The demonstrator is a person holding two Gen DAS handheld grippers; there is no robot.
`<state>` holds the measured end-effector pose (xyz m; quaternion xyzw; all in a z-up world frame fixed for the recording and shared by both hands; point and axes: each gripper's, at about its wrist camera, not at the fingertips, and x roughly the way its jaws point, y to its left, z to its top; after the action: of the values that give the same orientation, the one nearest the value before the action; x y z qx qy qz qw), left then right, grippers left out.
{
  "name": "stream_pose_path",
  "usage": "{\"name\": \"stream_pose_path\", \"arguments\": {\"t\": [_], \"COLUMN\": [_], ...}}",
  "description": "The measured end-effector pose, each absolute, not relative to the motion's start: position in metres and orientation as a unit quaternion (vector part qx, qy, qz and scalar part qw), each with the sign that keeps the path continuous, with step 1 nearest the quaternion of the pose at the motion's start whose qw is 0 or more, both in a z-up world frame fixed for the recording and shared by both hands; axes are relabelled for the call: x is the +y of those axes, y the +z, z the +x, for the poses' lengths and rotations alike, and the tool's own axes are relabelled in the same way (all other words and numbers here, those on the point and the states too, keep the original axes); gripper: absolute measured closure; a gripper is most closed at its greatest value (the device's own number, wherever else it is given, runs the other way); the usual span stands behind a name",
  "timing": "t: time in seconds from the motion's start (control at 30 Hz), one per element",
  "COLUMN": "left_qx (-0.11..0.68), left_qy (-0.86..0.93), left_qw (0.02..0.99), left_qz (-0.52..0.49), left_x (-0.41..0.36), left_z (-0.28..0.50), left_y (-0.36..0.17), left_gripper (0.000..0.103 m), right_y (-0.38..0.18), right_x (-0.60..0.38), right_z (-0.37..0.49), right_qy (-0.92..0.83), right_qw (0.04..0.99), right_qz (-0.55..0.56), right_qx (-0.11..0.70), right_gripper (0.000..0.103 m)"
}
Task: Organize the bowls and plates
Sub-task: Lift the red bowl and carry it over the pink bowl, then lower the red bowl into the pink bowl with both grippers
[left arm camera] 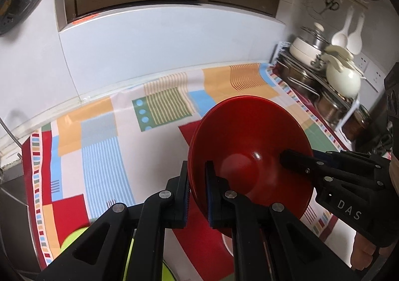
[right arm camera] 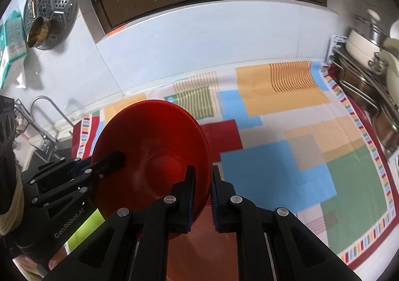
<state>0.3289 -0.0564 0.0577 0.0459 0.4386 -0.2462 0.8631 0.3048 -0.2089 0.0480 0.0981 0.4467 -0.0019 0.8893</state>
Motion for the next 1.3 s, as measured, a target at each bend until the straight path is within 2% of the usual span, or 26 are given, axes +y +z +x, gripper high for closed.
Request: {"name": "stream_pose_path", "arguments": {"t": [0.57, 1.3], "left_qx": [0.478, 0.525], "left_qy": [-0.278, -0.278], "left_qw": [0.830, 0.799], "left_qz": [0.073, 0.092], "left_x": [-0.079, -0.089], "left_z": [0.286, 0.274], "left_y": [0.025, -0.019], "left_gripper": [0.090, 0.089], "right_y": [0.011, -0.021], "right_x": [-0.228, -0.233], "right_z": [0.248, 0.237], "right_qy": [-0.030, -0.039], "right_qw": [0.859, 0.835], "right_qz": [0.127, 0.123], "right_qx": [0.494, 0.535], "right_gripper": [0.090, 0.090]}}
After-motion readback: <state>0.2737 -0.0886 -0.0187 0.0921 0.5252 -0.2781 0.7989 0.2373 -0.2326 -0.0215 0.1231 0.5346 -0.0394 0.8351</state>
